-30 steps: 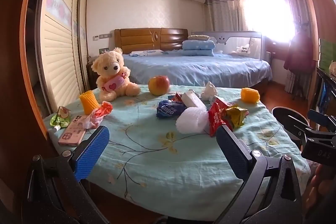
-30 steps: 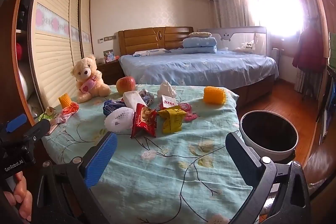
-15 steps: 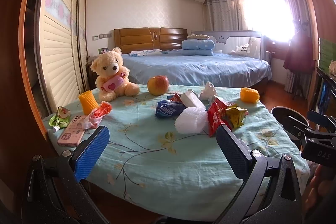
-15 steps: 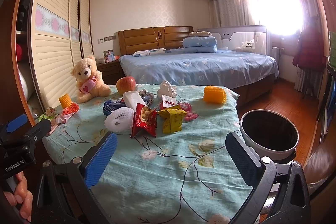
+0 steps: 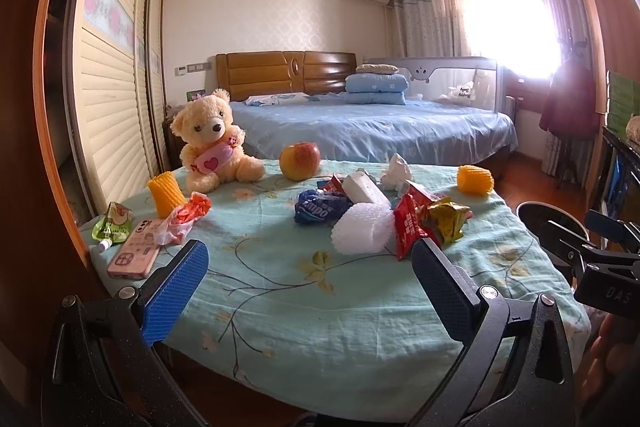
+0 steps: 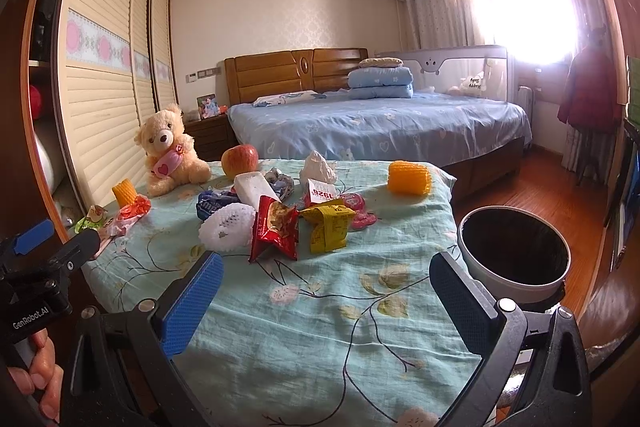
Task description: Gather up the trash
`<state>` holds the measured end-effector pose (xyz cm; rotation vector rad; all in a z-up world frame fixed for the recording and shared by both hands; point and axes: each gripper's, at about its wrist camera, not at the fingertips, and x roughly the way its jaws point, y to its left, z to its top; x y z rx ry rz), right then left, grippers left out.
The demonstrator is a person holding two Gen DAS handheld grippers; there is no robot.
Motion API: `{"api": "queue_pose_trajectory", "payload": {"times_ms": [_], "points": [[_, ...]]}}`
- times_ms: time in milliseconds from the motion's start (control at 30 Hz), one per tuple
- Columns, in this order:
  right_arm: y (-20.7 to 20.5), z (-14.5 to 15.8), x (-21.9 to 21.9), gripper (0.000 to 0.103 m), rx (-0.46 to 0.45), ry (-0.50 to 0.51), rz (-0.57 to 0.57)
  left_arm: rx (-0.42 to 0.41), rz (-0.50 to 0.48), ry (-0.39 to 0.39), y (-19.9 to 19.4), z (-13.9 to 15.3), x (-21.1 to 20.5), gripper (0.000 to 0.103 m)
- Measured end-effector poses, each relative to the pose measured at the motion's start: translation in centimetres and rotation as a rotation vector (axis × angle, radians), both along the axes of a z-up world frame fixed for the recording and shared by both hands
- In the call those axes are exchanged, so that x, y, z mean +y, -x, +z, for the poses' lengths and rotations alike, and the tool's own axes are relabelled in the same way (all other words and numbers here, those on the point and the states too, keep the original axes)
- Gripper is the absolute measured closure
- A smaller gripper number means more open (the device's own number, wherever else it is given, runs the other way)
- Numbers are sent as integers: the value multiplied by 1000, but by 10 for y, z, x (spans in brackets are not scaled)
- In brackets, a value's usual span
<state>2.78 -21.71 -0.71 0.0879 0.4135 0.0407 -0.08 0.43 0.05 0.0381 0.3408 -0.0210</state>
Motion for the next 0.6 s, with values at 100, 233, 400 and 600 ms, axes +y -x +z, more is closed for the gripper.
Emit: {"api": "queue_pose_trajectory", "payload": {"times_ms": [100, 233, 400, 600], "points": [[0, 0, 0, 0, -1, 0, 1, 0, -1, 1, -2, -1, -1, 0], [0, -1, -1, 0, 0, -2, 1, 4, 0, 0, -3, -1, -2, 0], [0, -1, 0, 0, 3, -2, 2, 5, 0, 2, -4, -2, -3, 0], [0, -2, 2, 0, 7, -3, 2, 9, 0, 2, -5, -5, -3, 0]]}}
